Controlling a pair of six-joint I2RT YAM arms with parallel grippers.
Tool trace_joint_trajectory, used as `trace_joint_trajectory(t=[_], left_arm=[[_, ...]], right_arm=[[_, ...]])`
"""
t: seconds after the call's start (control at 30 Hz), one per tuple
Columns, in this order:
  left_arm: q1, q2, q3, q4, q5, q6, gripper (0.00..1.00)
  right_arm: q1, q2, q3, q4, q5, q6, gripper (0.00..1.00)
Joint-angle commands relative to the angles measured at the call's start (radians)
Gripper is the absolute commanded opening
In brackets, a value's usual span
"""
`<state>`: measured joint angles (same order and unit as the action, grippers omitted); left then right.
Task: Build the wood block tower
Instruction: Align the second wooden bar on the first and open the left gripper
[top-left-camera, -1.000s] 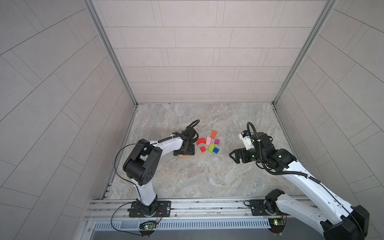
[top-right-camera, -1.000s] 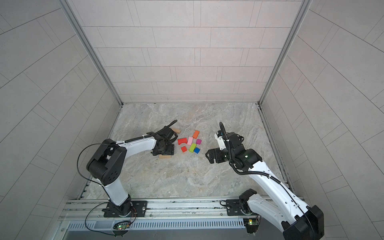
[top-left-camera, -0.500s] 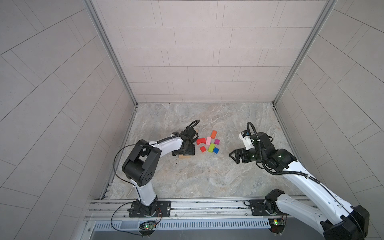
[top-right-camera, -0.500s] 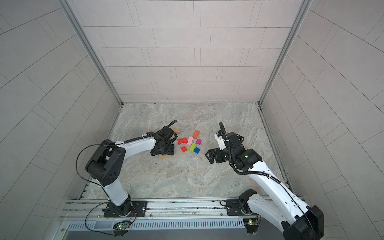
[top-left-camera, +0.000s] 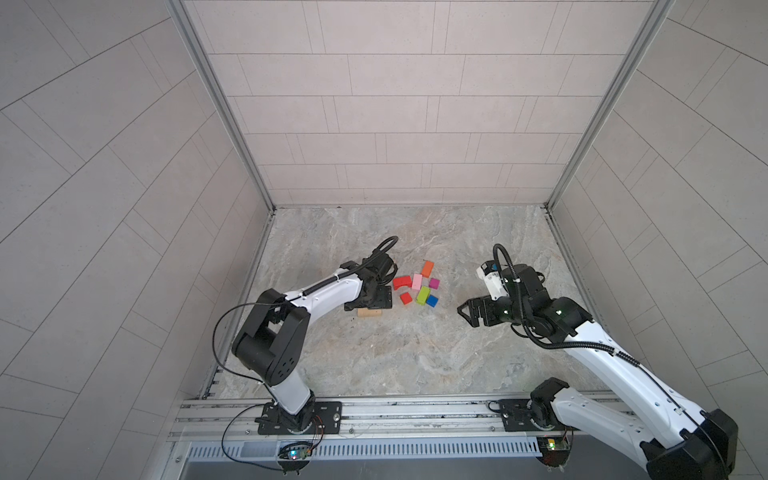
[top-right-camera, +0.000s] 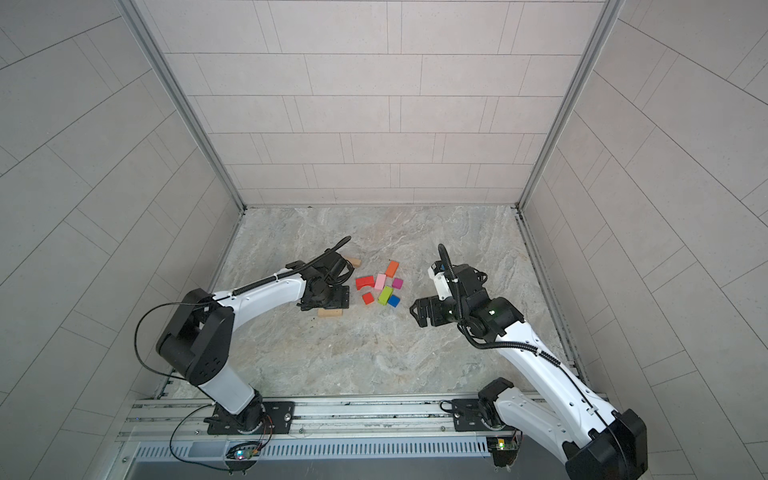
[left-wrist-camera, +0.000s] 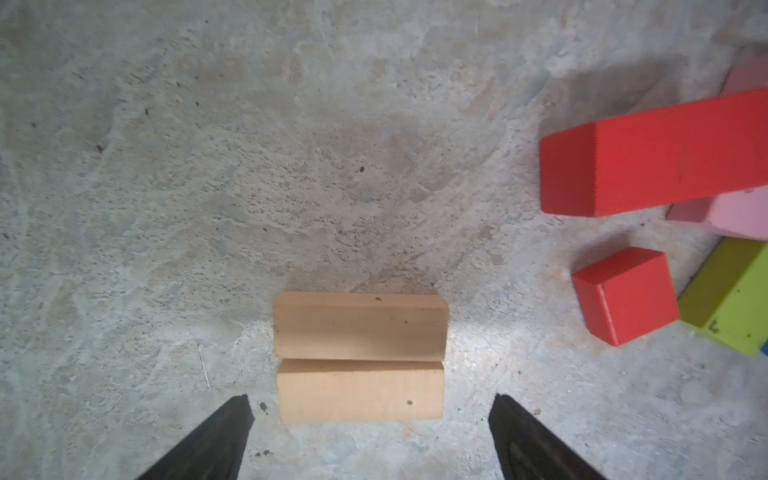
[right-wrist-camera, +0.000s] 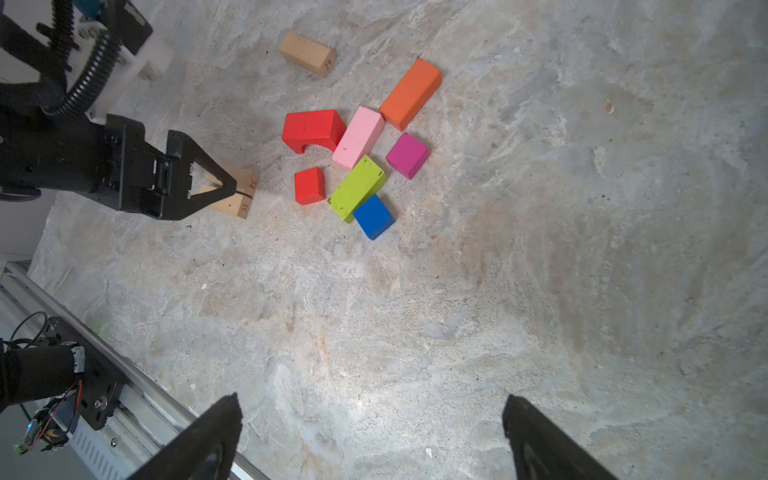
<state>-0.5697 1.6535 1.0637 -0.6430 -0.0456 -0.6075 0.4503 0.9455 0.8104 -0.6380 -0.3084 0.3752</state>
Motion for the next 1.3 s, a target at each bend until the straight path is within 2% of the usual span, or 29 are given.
trace_joint_trajectory(t=[0.0, 0.77, 1.27], left_arm=[[-0.012, -0.028, -0.035, -0.026, -0.013, -0.044, 0.97], [-0.020, 0.030, -0.105, 0.067, -0.050, -0.104, 0.97], [-0.025, 0.060, -0.123, 0.096, -0.045, -0.094, 0.91]], right_arm=[[-0.002, 0.001, 0.006, 0.011, -0.005, 0.010, 0.99], [-0.002, 0.017, 0.021, 0.008, -0.010, 0.004, 0.99], [-0.002, 0.010, 0.015, 0.004, -0.003, 0.002, 0.99]])
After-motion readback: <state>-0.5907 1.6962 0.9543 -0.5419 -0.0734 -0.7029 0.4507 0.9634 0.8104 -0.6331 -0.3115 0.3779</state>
